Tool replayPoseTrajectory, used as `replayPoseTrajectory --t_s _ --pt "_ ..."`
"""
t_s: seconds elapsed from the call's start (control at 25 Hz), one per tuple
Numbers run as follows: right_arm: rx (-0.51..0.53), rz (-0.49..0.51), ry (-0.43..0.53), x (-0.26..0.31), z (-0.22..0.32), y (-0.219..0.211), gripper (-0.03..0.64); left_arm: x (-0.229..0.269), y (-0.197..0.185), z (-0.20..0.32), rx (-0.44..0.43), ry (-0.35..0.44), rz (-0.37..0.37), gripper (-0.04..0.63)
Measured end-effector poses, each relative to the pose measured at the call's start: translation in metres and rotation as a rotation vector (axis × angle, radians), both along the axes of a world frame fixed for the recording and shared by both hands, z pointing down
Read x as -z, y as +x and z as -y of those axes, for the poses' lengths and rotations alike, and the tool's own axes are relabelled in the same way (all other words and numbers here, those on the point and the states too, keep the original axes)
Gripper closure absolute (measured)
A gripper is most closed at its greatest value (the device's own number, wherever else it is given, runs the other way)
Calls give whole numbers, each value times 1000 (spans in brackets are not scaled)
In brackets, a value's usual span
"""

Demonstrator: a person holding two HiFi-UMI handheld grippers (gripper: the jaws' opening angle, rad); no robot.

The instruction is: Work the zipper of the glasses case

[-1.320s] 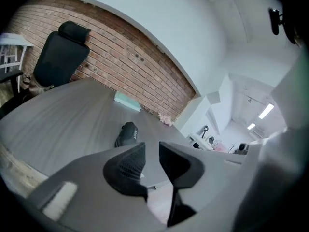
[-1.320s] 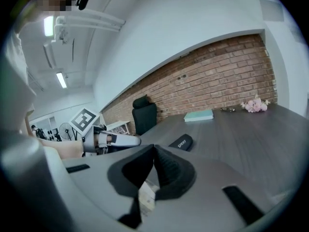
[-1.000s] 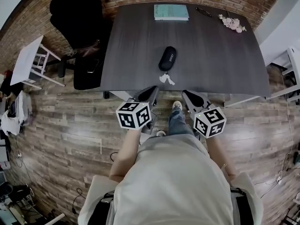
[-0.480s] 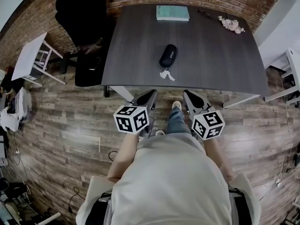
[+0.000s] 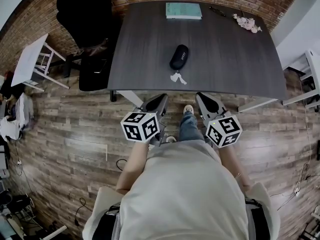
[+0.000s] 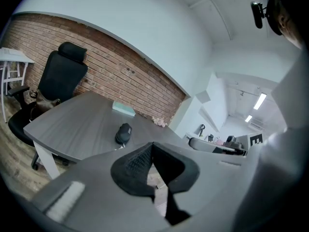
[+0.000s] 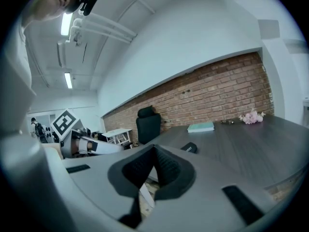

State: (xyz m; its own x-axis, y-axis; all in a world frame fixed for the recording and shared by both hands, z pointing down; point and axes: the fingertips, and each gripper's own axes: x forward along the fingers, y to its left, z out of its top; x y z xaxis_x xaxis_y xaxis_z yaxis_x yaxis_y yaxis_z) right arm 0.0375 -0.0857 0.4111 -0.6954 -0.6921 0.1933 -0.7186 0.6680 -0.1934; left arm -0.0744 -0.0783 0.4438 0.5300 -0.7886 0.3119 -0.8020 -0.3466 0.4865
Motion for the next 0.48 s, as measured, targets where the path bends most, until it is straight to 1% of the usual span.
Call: replayPoseTrajectory --t_s 0.48 --pt "-4 17 -14 3 21 -3 614 11 7 17 -30 24 -24 583"
